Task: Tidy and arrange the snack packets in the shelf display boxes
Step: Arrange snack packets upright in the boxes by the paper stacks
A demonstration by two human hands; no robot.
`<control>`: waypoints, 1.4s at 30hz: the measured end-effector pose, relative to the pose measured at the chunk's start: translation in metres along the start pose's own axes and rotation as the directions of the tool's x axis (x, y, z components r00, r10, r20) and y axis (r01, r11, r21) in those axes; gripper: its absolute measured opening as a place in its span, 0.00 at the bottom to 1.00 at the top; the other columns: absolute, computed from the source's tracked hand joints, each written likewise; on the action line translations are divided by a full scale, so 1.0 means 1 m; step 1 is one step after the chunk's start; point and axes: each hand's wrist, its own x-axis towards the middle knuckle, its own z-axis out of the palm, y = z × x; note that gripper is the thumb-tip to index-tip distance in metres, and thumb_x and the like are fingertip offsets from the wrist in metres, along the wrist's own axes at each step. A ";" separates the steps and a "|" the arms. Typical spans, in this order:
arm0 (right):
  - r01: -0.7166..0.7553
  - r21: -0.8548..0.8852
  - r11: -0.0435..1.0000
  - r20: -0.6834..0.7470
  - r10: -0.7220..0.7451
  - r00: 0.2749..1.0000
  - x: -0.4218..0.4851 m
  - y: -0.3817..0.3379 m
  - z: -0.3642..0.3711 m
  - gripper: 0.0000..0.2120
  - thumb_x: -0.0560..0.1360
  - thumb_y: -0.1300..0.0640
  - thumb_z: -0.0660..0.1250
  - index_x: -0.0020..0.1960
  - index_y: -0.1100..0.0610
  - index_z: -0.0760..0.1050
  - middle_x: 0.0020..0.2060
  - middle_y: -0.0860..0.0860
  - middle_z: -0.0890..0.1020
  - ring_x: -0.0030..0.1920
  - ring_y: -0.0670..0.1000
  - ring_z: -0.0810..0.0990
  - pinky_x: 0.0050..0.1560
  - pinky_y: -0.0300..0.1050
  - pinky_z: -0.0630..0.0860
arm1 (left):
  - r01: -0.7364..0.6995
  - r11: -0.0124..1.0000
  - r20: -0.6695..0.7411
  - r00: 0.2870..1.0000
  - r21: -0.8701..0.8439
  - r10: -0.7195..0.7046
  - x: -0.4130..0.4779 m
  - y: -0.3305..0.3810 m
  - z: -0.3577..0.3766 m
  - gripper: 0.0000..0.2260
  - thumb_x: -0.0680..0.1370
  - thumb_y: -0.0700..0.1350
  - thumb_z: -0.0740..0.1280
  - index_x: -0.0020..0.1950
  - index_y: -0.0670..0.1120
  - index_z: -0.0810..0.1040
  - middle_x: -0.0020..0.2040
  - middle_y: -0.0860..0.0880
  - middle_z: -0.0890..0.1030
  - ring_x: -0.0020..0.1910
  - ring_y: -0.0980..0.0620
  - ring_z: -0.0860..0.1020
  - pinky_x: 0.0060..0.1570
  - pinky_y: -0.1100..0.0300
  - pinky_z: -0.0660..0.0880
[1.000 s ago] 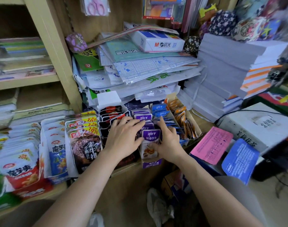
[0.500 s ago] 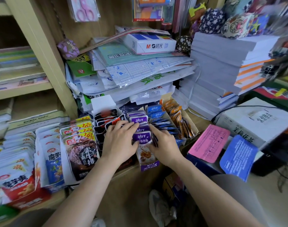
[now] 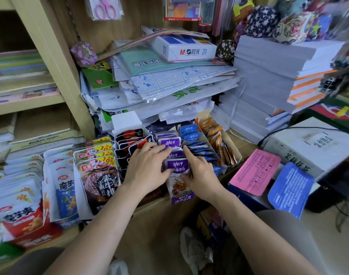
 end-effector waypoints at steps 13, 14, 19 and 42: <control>0.092 -0.267 0.959 0.009 -0.093 0.996 -0.033 0.000 -0.015 0.29 0.76 0.47 0.72 0.75 0.46 0.68 0.75 0.46 0.68 0.74 0.54 0.61 0.71 0.60 0.63 | -0.036 0.999 -0.089 0.995 -0.024 0.033 -0.007 -0.002 -0.002 0.16 0.75 0.54 0.74 0.62 0.53 0.83 0.57 0.54 0.84 0.61 0.51 0.75 0.61 0.50 0.69; 0.103 -0.320 0.942 0.099 -0.075 0.992 -0.035 0.000 -0.014 0.30 0.76 0.43 0.70 0.76 0.43 0.65 0.78 0.44 0.62 0.76 0.56 0.55 0.72 0.62 0.58 | -0.026 0.999 -0.103 0.994 -0.032 0.022 -0.007 -0.002 -0.002 0.15 0.75 0.53 0.75 0.60 0.53 0.84 0.55 0.54 0.85 0.60 0.51 0.76 0.60 0.51 0.69; 0.143 -0.374 0.916 0.243 -0.052 0.969 -0.035 -0.002 -0.014 0.30 0.77 0.39 0.65 0.76 0.38 0.60 0.80 0.42 0.52 0.78 0.58 0.47 0.72 0.66 0.52 | -0.007 0.999 -0.130 0.992 -0.046 0.001 -0.007 -0.004 0.001 0.12 0.75 0.52 0.75 0.57 0.52 0.86 0.55 0.55 0.84 0.59 0.52 0.75 0.60 0.53 0.70; 0.132 -0.418 0.899 0.286 -0.007 0.958 -0.104 -0.020 0.050 0.43 0.80 0.36 0.57 0.79 0.44 0.30 0.79 0.54 0.33 0.80 0.57 0.34 0.80 0.57 0.42 | -0.030 1.000 -0.263 0.964 0.011 0.031 -0.112 -0.027 0.015 0.22 0.77 0.46 0.73 0.71 0.51 0.78 0.68 0.47 0.78 0.64 0.41 0.75 0.62 0.45 0.71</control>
